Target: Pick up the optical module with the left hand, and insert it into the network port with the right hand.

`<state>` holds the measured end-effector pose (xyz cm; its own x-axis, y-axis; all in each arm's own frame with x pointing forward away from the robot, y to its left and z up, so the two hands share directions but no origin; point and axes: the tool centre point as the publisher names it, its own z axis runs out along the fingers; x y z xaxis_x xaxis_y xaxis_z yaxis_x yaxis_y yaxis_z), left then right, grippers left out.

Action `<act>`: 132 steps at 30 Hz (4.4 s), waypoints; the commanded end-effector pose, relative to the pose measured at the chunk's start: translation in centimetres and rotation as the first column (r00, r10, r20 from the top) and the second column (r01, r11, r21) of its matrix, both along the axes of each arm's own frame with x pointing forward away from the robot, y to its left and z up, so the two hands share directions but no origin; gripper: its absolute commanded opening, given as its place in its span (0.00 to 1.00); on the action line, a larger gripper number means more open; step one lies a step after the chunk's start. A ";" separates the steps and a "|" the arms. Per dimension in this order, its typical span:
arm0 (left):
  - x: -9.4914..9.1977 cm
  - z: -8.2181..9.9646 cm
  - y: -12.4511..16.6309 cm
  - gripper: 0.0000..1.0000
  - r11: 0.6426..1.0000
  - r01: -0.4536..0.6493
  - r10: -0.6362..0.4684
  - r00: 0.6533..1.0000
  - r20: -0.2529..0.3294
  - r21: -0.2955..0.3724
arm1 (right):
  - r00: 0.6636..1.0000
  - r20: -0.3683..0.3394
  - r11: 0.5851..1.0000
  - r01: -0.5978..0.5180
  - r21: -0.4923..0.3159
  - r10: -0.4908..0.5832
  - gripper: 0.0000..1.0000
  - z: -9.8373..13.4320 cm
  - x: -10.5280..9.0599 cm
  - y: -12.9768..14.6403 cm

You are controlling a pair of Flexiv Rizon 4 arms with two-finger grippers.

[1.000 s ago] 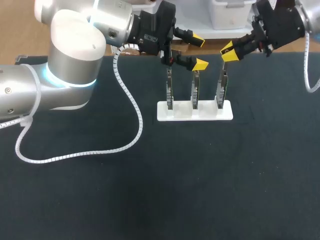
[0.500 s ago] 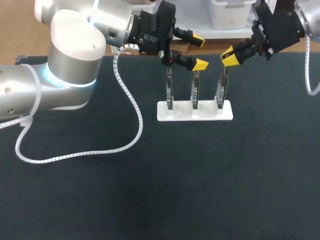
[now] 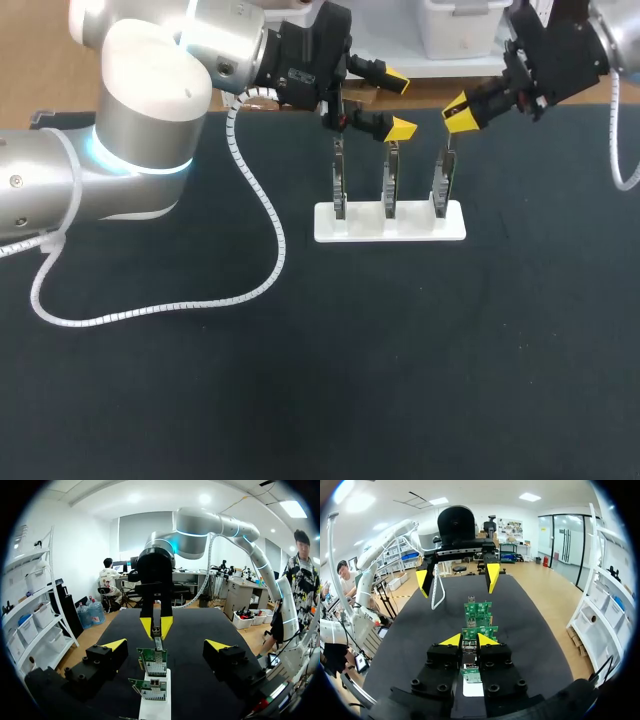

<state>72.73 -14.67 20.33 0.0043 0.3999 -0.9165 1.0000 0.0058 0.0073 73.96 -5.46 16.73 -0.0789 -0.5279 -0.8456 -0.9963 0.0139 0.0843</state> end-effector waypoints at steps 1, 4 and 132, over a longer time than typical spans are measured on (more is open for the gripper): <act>-0.1 0.0 0.0 1.00 1.000 -0.004 0.004 1.000 0.000 0.002 | 1.000 -0.003 1.000 -0.001 0.000 0.001 0.00 -0.4 -0.1 -0.1; -0.1 0.0 0.0 1.00 1.000 -0.004 0.004 1.000 0.000 0.002 | 1.000 -0.003 1.000 -0.001 0.001 0.001 0.00 -0.6 0.0 -0.2; -0.1 0.0 0.0 1.00 1.000 -0.004 0.004 1.000 0.000 0.002 | 0.998 0.052 0.999 -0.021 0.032 0.019 0.00 0.4 -0.1 0.0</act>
<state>72.73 -14.67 20.33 0.0044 0.3998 -0.9166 1.0000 0.0058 0.0074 74.07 -5.48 17.31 -0.0209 -0.5022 -0.8645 -0.9994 -0.0134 0.0319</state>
